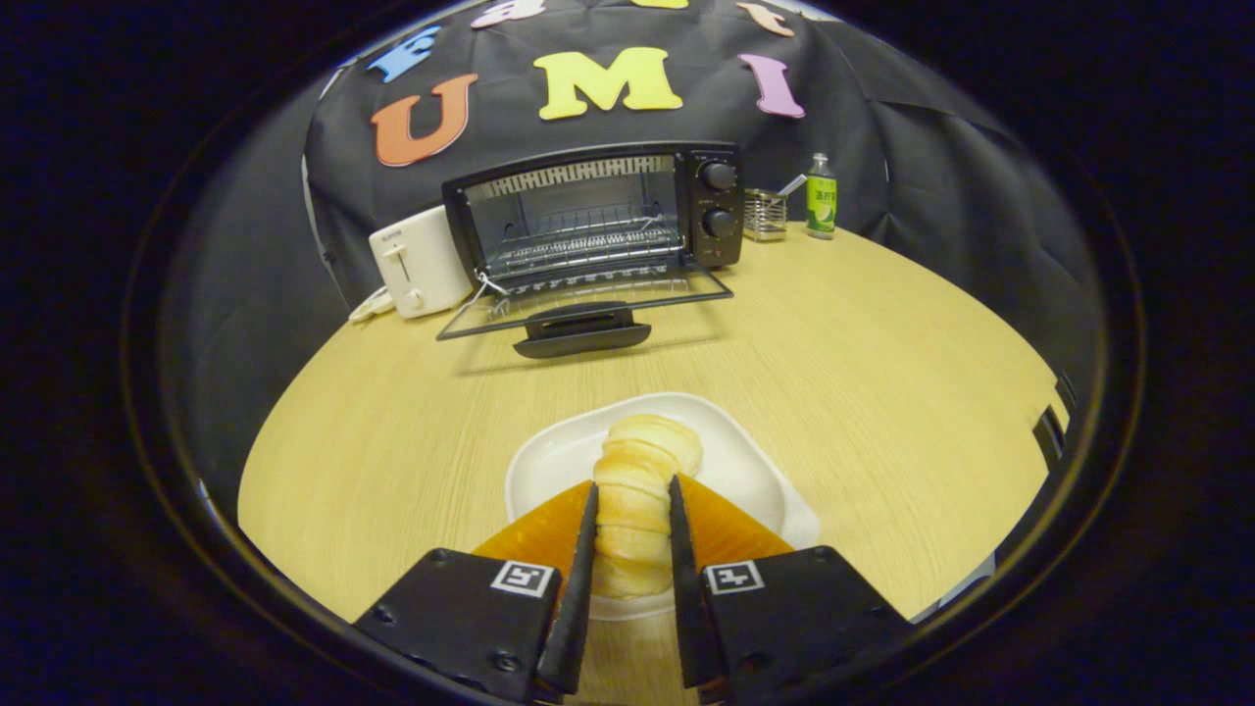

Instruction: Open the toaster oven, put the food inside, and close the toaster oven door.

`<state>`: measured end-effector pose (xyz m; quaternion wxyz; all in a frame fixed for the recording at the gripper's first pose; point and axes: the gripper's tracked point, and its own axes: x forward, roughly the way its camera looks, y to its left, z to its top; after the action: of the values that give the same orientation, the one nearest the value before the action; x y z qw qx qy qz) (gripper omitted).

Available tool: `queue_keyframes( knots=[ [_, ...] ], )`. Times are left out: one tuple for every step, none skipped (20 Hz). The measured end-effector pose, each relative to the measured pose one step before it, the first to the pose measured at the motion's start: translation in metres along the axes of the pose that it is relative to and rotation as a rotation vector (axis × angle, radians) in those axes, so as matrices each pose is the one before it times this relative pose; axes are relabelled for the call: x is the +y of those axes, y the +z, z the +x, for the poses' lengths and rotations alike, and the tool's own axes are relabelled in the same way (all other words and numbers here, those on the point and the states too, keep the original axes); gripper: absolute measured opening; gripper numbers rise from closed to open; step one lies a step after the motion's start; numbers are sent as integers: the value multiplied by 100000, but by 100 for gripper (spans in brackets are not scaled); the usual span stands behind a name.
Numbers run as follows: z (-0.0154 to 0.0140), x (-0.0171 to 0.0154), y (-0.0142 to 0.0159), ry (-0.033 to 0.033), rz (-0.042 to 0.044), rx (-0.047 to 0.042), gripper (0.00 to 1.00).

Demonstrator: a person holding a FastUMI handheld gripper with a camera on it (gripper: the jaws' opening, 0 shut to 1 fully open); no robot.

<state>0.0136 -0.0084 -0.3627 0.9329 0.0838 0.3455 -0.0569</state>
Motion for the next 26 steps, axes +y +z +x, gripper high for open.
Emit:
queue_keyframes(
  knots=[
    [-288,-114,586,241,432,-1416,41],
    [-363,-42,550,596,1139,-1372,39],
    [-305,-26,829,819,1658,-1152,38],
    [-356,23,1070,760,1045,-1197,37],
    [-48,5,1409,515,282,-1276,37],
    [160,-206,1509,-271,-400,-1075,37],
    [272,-184,1686,-322,294,-1822,37],
    [406,-80,1567,-291,770,-1314,37],
    [450,135,1602,568,1116,-1277,37],
    [596,375,1532,1094,1841,-1141,37],
    [769,744,1613,2993,1898,-1441,37],
    [1081,927,1593,3099,2185,-1580,37],
    [1327,373,1213,1307,2531,86,37],
    [1426,440,1024,1772,3129,178,37],
    [1619,244,814,428,3221,235,37],
    [1604,117,721,-164,2626,-250,37],
    [1780,189,716,-253,778,-1141,37],
    [1811,41,611,-747,-10,-1341,37],
    [2054,-154,517,-1718,-7,-1060,37],
    [1904,-262,201,-2004,660,-836,37],
    [1776,-250,-31,-1827,1554,147,37],
    [1513,-18,-34,-1156,1265,1,37],
    [1288,85,-52,-671,706,648,37],
    [1125,115,-2,-670,1076,-73,37],
    [1008,79,125,-1093,-417,-574,37],
    [774,261,82,-412,-792,-409,37]
  ],
)
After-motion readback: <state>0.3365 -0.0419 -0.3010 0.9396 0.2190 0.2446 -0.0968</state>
